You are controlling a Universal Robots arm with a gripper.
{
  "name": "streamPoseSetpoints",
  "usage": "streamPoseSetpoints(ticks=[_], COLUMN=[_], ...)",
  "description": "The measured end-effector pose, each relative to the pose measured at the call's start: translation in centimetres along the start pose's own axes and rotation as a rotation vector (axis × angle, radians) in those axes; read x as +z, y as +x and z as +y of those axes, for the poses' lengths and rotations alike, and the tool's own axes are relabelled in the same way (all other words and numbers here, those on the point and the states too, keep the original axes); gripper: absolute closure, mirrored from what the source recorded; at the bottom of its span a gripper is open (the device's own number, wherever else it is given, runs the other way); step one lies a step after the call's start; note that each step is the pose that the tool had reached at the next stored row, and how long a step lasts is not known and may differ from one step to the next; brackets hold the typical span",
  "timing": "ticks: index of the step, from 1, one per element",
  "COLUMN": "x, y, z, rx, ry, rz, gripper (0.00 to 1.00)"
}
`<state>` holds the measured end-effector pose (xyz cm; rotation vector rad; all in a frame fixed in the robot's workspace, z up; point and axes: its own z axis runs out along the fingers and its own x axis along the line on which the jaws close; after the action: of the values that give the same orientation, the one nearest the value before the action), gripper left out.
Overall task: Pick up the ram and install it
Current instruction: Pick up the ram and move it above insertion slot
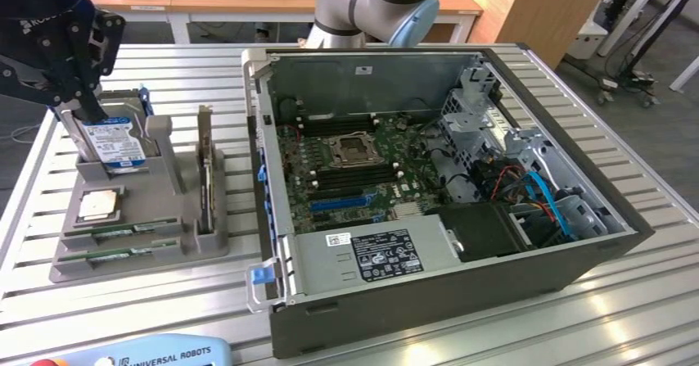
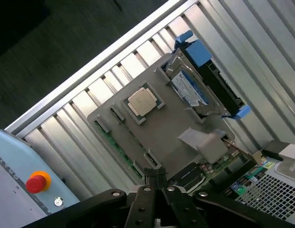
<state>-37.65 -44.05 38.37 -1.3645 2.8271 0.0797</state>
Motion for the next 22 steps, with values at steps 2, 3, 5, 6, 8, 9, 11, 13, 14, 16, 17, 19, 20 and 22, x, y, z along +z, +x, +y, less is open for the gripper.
streamPoseSetpoints(ticks=[2, 3, 5, 6, 8, 9, 11, 13, 14, 16, 17, 19, 20, 22], x=[0.01, 0.01, 0.02, 0.02, 0.03, 0.03, 0.04, 0.05, 0.06, 0.07, 0.08, 0.09, 0.09, 0.11], y=[0.0, 0.0, 0.0, 0.0, 0.0, 0.0, 0.0, 0.0, 0.0, 0.0, 0.0, 0.0, 0.0, 0.0], z=[0.0, 0.0, 0.0, 0.0, 0.0, 0.0, 0.0, 0.0, 0.0, -0.01, -0.01, -0.01, -0.01, -0.01], rx=[-0.037, -0.055, -0.091, -0.109, -0.145, -0.163, -0.199, -0.235, -0.255, -0.291, -0.309, -0.345, -0.364, -0.4], ry=[-0.0009, -0.0013, -0.0021, -0.0025, -0.0034, -0.0038, -0.0046, -0.0055, -0.006, -0.0068, -0.0072, -0.008, -0.0085, -0.0093], rz=[0.0016, 0.0025, 0.004, 0.0049, 0.0066, 0.0074, 0.009, 0.0106, 0.0115, 0.0131, 0.0139, 0.0155, 0.0164, 0.018], gripper=[0.9, 0.9, 0.9, 0.9, 0.9, 0.9, 0.9, 0.9, 0.9, 0.9, 0.9, 0.9, 0.9, 0.9])
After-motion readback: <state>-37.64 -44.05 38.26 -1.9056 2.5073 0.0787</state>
